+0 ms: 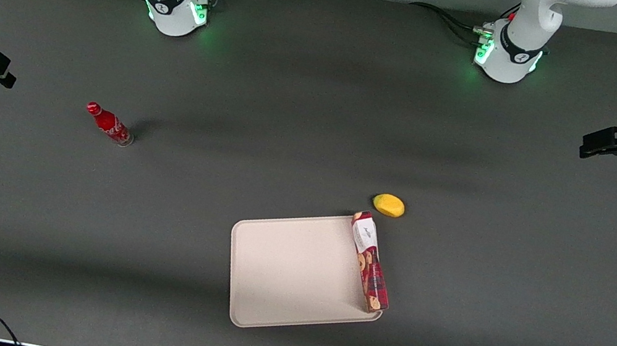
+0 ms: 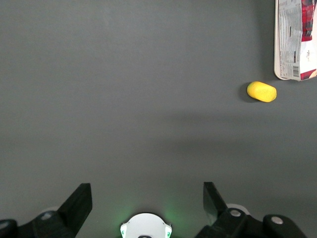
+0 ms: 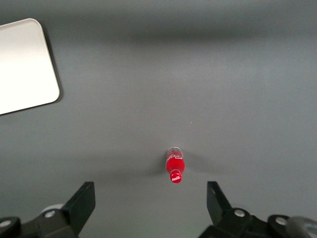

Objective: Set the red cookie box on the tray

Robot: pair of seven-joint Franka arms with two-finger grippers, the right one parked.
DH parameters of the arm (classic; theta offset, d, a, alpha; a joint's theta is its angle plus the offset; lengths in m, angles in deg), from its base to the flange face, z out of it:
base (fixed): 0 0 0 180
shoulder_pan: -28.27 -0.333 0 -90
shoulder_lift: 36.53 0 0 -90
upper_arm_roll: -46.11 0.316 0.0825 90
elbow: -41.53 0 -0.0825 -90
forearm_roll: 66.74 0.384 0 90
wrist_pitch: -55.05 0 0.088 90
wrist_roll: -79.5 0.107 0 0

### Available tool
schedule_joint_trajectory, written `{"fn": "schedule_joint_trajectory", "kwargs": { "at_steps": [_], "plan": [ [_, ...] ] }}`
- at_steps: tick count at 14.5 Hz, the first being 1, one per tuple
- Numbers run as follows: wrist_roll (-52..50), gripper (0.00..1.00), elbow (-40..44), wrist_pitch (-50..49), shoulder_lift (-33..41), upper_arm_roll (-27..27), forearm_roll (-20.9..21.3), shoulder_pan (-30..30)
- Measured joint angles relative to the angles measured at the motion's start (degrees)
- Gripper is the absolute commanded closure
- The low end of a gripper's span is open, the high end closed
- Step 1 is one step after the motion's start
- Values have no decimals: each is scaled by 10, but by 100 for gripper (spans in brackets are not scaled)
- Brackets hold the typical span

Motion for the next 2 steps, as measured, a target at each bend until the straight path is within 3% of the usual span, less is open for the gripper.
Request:
{"fn": "schedule_joint_trajectory", "kwargs": {
  "at_steps": [2],
  "plan": [
    [8, 0, 2, 2, 2, 13, 0, 0]
  ]
}}
